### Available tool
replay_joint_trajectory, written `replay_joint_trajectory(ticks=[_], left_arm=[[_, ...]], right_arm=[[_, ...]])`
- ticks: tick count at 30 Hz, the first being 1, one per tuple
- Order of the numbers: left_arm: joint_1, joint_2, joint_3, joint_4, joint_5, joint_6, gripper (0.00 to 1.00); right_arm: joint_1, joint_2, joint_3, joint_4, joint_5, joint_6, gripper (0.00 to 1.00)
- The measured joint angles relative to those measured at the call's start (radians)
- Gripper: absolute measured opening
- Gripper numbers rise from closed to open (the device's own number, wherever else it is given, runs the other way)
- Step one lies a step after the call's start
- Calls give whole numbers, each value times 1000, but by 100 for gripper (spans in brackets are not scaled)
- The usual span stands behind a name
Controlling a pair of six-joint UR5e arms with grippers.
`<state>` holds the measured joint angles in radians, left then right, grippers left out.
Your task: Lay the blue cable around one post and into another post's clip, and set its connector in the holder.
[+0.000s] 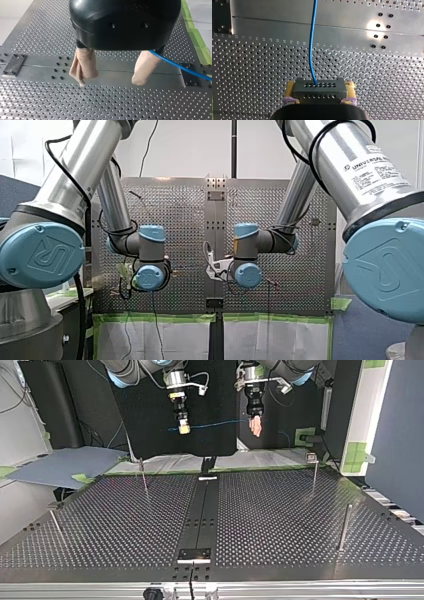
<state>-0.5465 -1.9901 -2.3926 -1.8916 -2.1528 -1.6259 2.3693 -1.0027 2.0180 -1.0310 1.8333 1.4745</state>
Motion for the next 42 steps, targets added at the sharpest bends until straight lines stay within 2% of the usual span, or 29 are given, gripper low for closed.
replay_joint_trajectory(ticks=[5, 7, 15, 18, 31, 34, 39, 42], left_arm=[[-11, 7, -7, -11, -11, 6, 100], [-28, 11, -11, -28, -22, 9, 100], [-106, 14, -14, -90, -32, 11, 100], [-124, 14, -14, -95, -32, 11, 100], [-139, 14, -12, -103, -41, 6, 100], [-149, 30, -10, -123, -59, -2, 100], [-154, 73, -10, -167, -69, -12, 100], [-148, 103, -10, -197, -71, -24, 100]], right_arm=[[1, 1, 1, 1, -1, 1, 0], [7, 9, 6, 9, -5, 9, 0], [15, 50, 13, 79, -11, 76, 0], [15, 52, 14, 99, -11, 87, 0], [16, 52, 14, 109, -10, 93, 0], [21, 37, 7, 116, 4, 107, 0], [26, -8, -1, 130, 47, 144, 0], [23, -35, -16, 146, 47, 155, 0]])
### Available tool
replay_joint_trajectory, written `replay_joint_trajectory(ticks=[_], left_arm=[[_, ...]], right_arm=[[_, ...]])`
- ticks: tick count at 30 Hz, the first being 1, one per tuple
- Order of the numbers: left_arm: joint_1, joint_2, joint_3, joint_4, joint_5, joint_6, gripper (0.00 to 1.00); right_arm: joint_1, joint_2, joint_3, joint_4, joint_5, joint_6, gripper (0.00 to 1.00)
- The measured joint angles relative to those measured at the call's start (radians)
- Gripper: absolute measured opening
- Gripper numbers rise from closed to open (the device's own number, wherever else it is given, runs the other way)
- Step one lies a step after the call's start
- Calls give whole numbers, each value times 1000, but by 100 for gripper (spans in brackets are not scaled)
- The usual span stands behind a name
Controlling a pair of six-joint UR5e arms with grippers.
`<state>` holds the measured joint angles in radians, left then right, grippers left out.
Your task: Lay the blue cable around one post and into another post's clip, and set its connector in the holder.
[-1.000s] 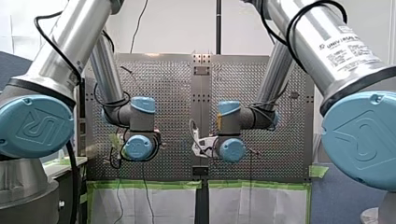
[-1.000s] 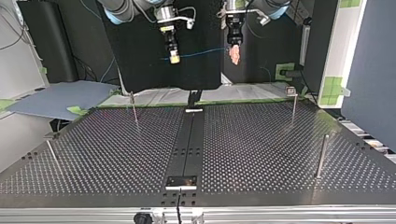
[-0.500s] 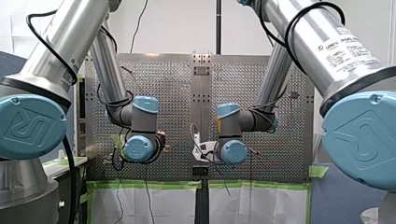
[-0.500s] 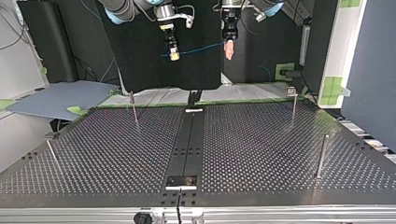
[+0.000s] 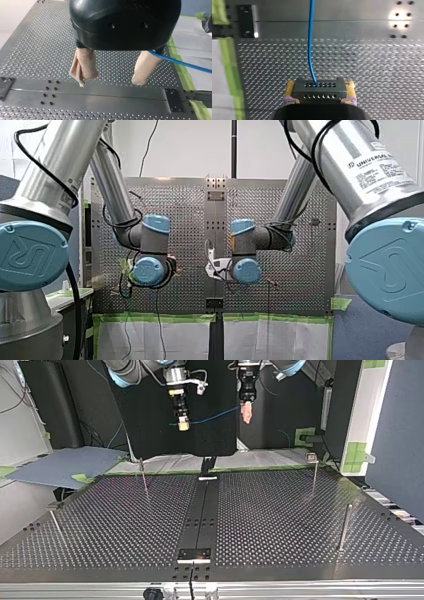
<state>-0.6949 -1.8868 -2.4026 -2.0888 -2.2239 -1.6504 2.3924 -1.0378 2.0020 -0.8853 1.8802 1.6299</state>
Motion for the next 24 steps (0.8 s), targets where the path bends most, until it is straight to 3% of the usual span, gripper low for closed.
replay_joint_trajectory(ticks=[12, 18, 24], left_arm=[[36, 130, 18, -130, -70, -49, 100], [60, 187, 59, -187, -73, -81, 100], [114, 248, 119, -248, -44, -115, 100]], right_arm=[[-11, -115, -109, 110, -81, 11, 0], [-16, -175, -169, 170, -93, 11, 0], [-21, -238, -232, 233, -128, 8, 0]])
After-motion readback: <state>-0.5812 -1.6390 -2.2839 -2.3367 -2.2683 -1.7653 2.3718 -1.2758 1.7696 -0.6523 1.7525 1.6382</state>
